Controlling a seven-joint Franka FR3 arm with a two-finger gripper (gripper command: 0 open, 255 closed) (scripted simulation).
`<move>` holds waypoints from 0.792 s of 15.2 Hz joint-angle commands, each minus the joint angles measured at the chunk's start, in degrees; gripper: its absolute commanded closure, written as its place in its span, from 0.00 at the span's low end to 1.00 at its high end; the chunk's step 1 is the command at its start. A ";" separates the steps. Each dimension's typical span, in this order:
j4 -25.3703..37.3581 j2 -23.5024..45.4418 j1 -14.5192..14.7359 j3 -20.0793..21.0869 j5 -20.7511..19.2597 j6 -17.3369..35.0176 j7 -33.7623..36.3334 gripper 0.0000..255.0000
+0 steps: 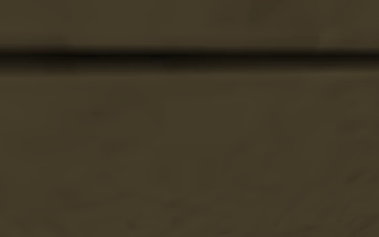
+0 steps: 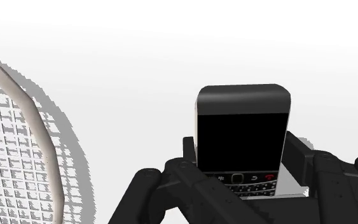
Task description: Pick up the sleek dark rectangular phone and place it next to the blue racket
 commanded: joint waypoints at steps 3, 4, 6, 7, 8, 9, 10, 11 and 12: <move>-1.40 1.98 -0.08 0.01 -0.20 3.41 0.08 1.00; -1.72 2.49 -0.09 0.02 -0.26 4.24 0.13 1.00; -2.30 3.53 -0.11 0.05 -0.38 5.86 0.23 1.00; -2.31 3.53 -0.11 0.05 -0.38 5.86 0.23 1.00; -2.30 3.53 -0.11 0.05 -0.38 5.86 0.23 1.00; -2.30 3.53 -0.11 0.05 -0.38 5.86 0.23 1.00; -2.30 3.53 -0.11 0.05 -0.38 5.86 0.23 1.00; -2.30 3.53 -0.11 0.05 -0.38 5.86 0.23 1.00; -2.30 3.53 -0.11 0.05 -0.38 5.86 0.23 1.00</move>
